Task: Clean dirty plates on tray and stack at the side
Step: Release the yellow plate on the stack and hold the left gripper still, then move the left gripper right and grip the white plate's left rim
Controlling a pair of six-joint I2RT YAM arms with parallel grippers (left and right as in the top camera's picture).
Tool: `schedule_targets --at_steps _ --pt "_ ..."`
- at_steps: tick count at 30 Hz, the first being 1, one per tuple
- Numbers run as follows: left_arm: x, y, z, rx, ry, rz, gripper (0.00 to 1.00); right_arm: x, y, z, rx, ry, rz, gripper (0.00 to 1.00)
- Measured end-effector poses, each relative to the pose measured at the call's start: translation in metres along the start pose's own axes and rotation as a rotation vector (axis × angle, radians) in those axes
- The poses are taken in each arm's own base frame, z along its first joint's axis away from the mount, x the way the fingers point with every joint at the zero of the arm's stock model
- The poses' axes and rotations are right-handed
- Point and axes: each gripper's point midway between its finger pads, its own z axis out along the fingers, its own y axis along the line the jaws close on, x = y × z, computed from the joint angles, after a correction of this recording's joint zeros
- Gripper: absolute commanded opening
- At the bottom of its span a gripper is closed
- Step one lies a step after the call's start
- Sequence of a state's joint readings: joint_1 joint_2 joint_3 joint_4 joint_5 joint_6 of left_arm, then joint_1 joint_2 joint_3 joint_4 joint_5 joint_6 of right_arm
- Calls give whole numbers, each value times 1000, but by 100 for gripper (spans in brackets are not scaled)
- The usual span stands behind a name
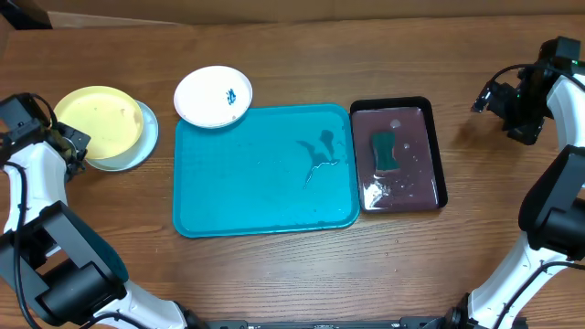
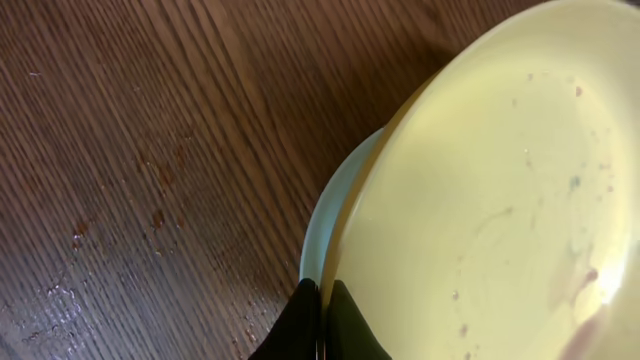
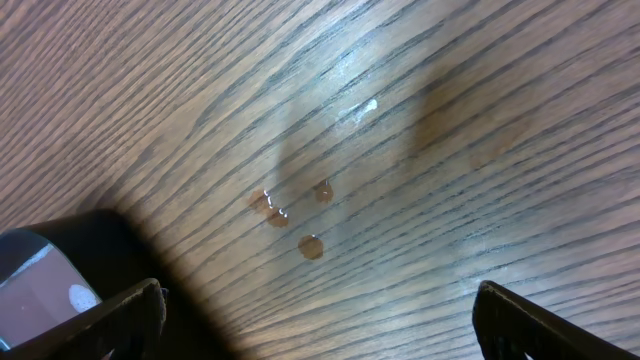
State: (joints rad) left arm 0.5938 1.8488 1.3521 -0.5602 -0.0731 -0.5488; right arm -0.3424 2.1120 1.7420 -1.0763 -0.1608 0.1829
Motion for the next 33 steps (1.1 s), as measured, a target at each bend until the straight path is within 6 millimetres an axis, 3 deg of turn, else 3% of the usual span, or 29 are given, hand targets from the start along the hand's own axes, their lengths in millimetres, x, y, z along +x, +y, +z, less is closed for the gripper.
schedule_targets --at_steps 3,4,5,6,7,11,15,19,22,28,30,33 --pt "4 -3 8 -2 7 8 9 0 0 0 0 0 0 100" --pt "6 -4 12 -4 14 12 17 0 0 0 0 0 0 100" --pt "9 -5 18 -4 20 20 38 0 0 0 0 0 0 100" --pt "12 -7 21 -4 26 26 71 0 0 0 0 0 -1 100" --pt "15 -9 25 0 33 22 76 0 0 0 0 0 0 100" --pt "22 -18 22 28 73 37 72 0 0 0 0 0 0 100" --pt "18 -40 3 76 112 54 64 0 0 0 0 0 0 100" --pt "11 -84 -28 180 116 132 62 0 0 0 0 0 0 100" --pt "30 -134 -67 262 152 286 60 0 0 0 0 0 0 100" --pt "62 -202 -121 368 167 517 65 0 0 0 0 0 0 100" --pt "64 -214 -121 387 162 552 57 0 0 0 0 0 0 100" --pt "70 -216 -97 368 189 576 55 0 0 0 0 0 -1 100"
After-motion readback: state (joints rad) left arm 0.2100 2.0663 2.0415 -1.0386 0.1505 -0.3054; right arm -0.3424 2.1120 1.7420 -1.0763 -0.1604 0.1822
